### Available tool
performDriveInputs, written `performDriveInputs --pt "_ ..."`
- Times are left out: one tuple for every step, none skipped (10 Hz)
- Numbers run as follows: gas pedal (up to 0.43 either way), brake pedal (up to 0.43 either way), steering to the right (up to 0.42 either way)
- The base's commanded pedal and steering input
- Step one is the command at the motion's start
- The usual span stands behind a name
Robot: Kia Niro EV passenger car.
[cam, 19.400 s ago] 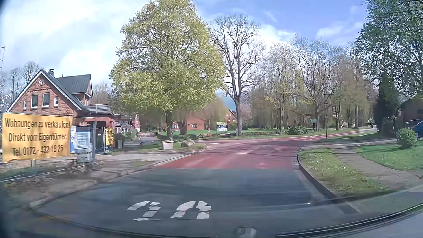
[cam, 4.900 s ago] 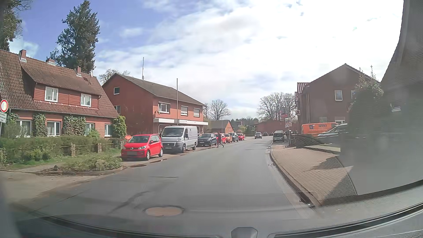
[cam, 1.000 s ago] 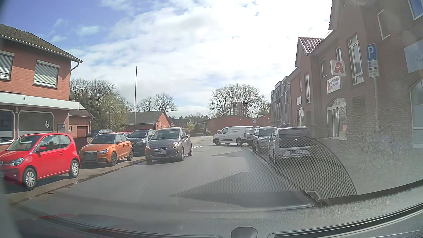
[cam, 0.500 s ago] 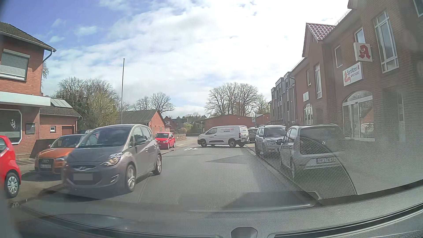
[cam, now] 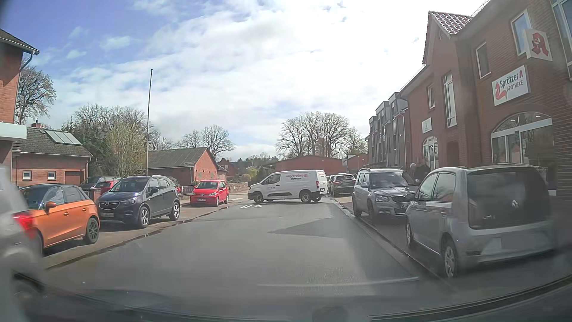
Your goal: Follow the waypoints while adhering to traffic rules and regulations
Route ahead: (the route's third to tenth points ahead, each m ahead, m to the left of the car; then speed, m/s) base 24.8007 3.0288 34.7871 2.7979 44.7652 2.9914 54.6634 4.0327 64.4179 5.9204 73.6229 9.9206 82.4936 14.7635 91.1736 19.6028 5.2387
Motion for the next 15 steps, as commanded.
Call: performDriveInputs --pt "0.000 0.000 0.011" --pt "0.000 0.000 0.009" --pt "0.000 0.000 0.009" --pt "0.000 0.006 0.009" --pt "0.000 0.000 0.008" --pt "0.000 0.000 0.008" --pt "0.000 0.000 0.008" --pt "0.000 0.000 0.008" --pt "0.000 0.000 0.008" --pt "0.000 0.000 0.007" --pt "0.000 0.000 0.006" --pt "0.000 0.000 0.005" --pt "0.000 0.000 0.005" --pt "0.000 0.000 0.005" --pt "0.000 0.000 0.005"
